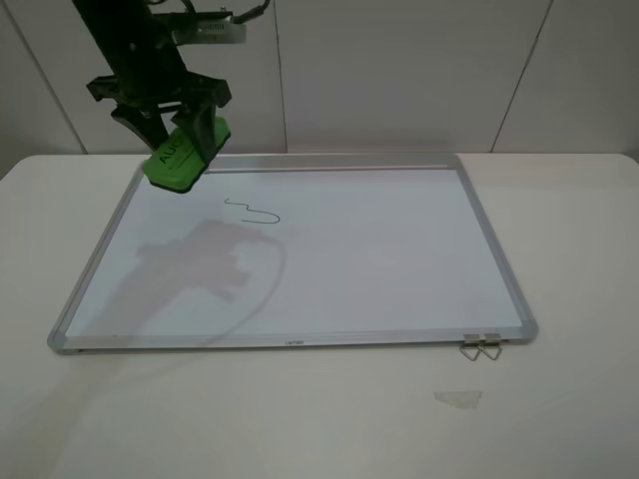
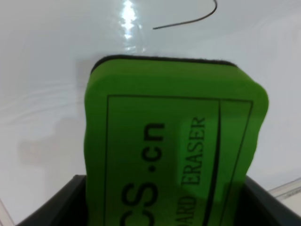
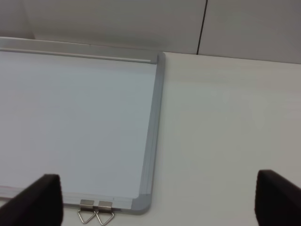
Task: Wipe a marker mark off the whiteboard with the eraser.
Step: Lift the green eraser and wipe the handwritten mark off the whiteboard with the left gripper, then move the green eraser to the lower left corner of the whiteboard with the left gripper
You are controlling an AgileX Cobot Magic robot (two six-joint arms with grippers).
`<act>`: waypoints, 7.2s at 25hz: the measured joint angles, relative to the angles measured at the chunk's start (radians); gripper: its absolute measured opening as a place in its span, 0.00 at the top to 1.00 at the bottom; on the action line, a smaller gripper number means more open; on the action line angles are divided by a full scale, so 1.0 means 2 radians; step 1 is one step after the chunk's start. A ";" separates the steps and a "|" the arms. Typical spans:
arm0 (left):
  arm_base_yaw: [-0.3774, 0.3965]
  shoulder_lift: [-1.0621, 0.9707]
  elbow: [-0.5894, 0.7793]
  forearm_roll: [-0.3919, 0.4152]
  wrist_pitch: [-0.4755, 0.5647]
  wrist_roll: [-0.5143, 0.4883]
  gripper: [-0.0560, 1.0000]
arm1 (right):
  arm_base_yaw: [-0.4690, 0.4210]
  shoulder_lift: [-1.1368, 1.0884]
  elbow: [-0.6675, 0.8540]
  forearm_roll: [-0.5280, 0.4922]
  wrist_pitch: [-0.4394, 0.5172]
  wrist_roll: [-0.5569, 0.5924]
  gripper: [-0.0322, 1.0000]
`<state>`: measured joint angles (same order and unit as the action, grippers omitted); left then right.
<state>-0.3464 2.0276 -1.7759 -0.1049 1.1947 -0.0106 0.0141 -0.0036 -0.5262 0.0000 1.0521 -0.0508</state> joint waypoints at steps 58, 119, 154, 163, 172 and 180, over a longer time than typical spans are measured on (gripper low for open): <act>0.034 0.250 -0.167 0.066 0.001 -0.062 0.38 | 0.000 0.000 0.000 0.000 0.000 0.000 0.18; 0.104 0.060 -0.086 -0.012 0.002 -0.086 0.38 | 0.000 0.000 0.000 0.000 0.000 0.000 0.18; 0.104 -0.205 0.555 0.082 -0.305 -0.174 0.38 | 0.000 0.000 0.000 0.000 0.000 0.000 0.18; 0.104 -0.137 0.494 0.082 -0.305 -0.174 0.38 | 0.000 0.000 0.000 0.000 0.000 0.000 0.18; 0.104 -0.101 0.468 0.082 -0.322 -0.174 0.38 | 0.000 0.000 0.000 0.000 0.000 0.000 0.18; 0.104 -0.101 0.467 0.082 -0.324 -0.174 0.38 | 0.000 0.000 0.000 0.000 0.000 0.000 0.18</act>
<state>-0.1385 1.8247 -0.8410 0.0589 0.5464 -0.3578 0.0141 -0.0036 -0.5262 0.0000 1.0521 -0.0508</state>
